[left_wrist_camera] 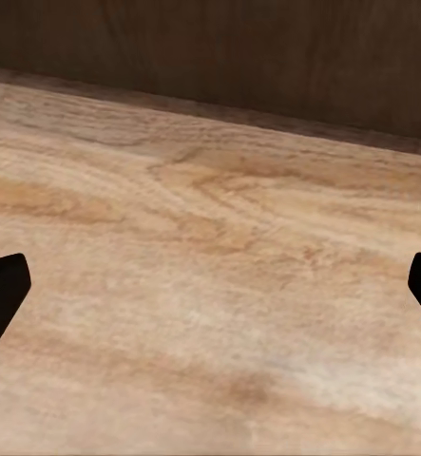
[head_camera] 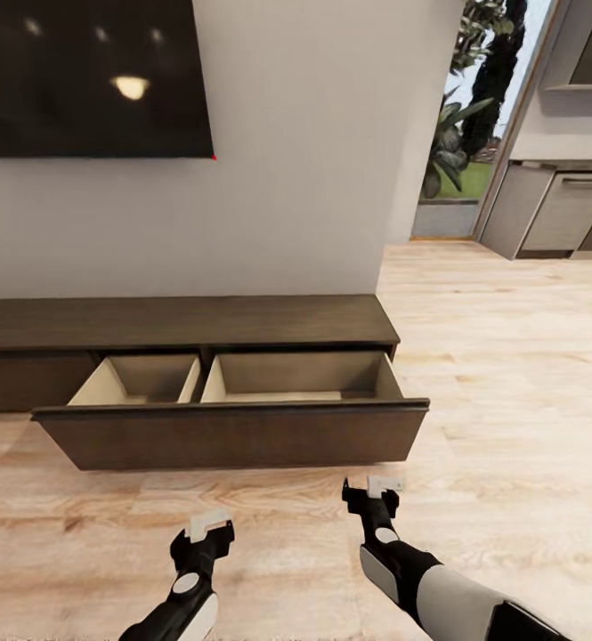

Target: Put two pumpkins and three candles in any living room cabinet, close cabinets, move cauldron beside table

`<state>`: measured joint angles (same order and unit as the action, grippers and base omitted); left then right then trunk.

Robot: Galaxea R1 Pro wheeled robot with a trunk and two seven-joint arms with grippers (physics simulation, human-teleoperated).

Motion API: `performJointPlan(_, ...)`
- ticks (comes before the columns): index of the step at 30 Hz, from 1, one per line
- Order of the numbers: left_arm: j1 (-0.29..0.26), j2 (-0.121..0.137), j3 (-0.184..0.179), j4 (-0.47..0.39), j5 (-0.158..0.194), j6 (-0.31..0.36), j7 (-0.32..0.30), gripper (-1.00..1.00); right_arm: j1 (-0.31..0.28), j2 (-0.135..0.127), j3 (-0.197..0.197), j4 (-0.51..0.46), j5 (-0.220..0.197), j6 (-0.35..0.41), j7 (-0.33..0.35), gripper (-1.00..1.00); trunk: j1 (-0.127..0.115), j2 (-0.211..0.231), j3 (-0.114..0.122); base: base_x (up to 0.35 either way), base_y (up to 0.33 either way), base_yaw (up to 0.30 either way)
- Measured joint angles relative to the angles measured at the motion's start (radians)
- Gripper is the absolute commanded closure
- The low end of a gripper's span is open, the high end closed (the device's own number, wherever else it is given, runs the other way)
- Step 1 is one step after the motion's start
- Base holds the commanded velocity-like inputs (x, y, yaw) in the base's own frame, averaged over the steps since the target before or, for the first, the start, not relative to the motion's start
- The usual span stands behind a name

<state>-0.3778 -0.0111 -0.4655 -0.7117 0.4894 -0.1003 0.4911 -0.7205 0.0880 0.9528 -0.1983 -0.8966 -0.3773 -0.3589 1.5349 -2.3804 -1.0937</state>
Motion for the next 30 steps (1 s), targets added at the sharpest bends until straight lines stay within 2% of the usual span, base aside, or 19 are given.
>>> performJointPlan(9, 0.0, 0.003, 0.0, -0.016, -0.01, -0.004, 0.005, -1.0, 0.013, 0.001, 0.0, 0.001, 0.005, -0.022, 0.001, -1.0, 0.035, -0.063, -0.028, 0.0, 0.0, 0.0)
performJointPlan(14, 0.0, 0.007, 0.003, -0.027, -0.01, -0.004, 0.006, -1.0, 0.026, -0.003, 0.0, 0.0, 0.001, -0.116, 0.003, -1.0, 0.054, -0.098, -0.044, 0.0, 0.0, 0.0)
performJointPlan(17, 0.0, 0.008, 0.004, -0.028, -0.011, -0.005, 0.006, -1.0, 0.036, 0.001, 0.0, -0.001, 0.001, -0.14, 0.003, -1.0, 0.065, -0.119, -0.053, 0.0, 0.0, 0.0)
performJointPlan(23, 0.001, 0.007, 0.001, -0.059, -0.011, -0.006, 0.006, -1.0, 0.038, 0.001, 0.0, -0.001, 0.001, -0.146, 0.003, -1.0, 0.068, -0.121, -0.076, 0.0, 0.0, 0.0)
performJointPlan(30, 0.003, 0.013, 0.003, -0.108, -0.011, -0.005, 0.005, -1.0, 0.039, 0.001, 0.0, 0.0, 0.0, -0.147, 0.003, -1.0, 0.068, -0.121, -0.077, 0.0, 0.0, 0.0)
